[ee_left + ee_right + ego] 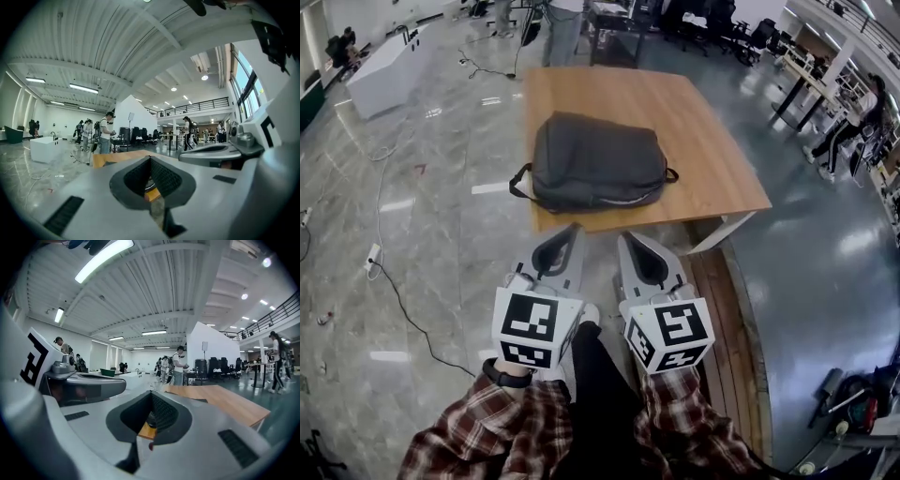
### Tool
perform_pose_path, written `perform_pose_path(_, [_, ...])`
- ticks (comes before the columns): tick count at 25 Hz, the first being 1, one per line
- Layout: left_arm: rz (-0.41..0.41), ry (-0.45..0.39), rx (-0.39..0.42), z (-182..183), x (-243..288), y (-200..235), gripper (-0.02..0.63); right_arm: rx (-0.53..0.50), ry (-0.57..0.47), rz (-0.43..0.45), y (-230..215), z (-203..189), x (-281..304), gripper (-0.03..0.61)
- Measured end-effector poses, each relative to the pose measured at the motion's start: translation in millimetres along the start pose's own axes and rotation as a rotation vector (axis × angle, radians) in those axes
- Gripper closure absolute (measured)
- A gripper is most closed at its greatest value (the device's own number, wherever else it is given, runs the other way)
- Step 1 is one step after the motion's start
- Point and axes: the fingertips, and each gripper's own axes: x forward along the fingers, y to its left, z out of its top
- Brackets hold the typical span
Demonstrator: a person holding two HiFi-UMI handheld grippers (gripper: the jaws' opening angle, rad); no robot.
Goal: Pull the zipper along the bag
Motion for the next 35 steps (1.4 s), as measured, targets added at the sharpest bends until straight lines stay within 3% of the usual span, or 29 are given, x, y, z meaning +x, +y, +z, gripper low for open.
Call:
perform_pose_path(5, [0.003, 0.017, -0.011, -10, 92, 45, 0.604, 0.009, 0.016, -0.009, -56, -8, 84, 0.571])
perform_pose_path(13, [0.019, 0.019, -0.014, 19, 267, 86, 0.604, 0.014, 0.029, 0.001, -187, 17, 208, 0.570])
perform_pose_path(18, [0.035, 0.033, -0.027, 24, 334, 106, 0.604, 0.022, 0.057, 0.010, -240, 20, 261, 0.571])
perform_pose_path(23, [0.023, 0.094, -0.047, -1, 375, 126, 0.604, 0.045, 0.106, 0.004, -262, 2, 299, 0.571])
perform_pose_path(29, [-0.042, 0.197, -0.055, -37, 418, 120, 0.604, 0.088, 0.173, -0.029, -286, -25, 320, 0.571])
perform_pose_path(35, [-0.094, 0.397, -0.101, -125, 447, 114, 0.604, 0.168, 0.291, -0.066, -300, -91, 327, 0.571])
